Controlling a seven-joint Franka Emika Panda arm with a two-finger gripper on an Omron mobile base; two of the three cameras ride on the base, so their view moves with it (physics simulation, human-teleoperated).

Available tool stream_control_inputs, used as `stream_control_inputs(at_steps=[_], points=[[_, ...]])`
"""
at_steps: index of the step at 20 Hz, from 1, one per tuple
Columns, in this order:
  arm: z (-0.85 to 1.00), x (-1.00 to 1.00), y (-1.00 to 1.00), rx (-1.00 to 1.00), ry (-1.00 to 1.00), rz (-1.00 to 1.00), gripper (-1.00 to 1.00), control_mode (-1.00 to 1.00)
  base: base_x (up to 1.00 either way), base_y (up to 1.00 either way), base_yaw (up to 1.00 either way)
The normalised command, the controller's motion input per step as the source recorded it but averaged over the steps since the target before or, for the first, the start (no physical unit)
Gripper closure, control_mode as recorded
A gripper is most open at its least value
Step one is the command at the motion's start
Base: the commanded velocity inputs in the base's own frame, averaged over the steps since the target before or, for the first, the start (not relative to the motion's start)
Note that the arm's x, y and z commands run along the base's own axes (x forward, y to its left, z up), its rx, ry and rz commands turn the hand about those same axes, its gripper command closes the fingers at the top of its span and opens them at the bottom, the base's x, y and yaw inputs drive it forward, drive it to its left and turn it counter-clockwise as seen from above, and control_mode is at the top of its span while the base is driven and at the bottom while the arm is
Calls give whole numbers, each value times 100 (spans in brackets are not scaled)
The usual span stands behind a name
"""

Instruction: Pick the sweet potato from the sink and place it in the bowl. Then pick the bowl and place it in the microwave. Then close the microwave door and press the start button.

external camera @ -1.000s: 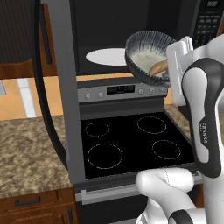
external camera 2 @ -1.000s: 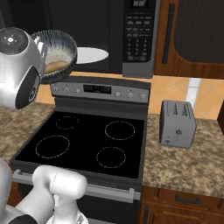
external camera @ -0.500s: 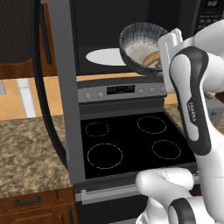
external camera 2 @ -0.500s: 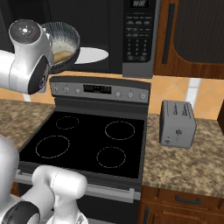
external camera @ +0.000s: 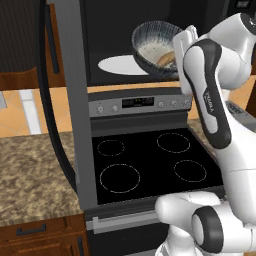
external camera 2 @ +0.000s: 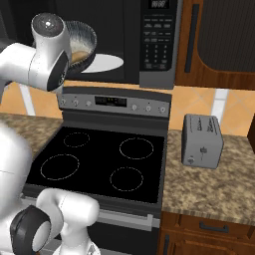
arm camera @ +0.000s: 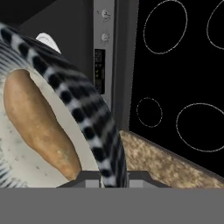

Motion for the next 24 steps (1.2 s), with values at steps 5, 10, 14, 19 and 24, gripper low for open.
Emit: stream_control_inputs(at_steps=[5, 10, 14, 19, 24], points=[[-18, 51, 0, 0, 0, 0, 100, -100, 0, 0, 0], [-23, 62, 0, 0, 1, 0, 100, -100, 0, 0, 0], [-2, 59, 0, 0, 0, 0, 100, -100, 0, 0, 0], [0, 54, 1, 0, 5, 0, 100, -100, 0, 0, 0], [0, 64, 9, 0, 8, 1, 100, -100, 0, 0, 0]])
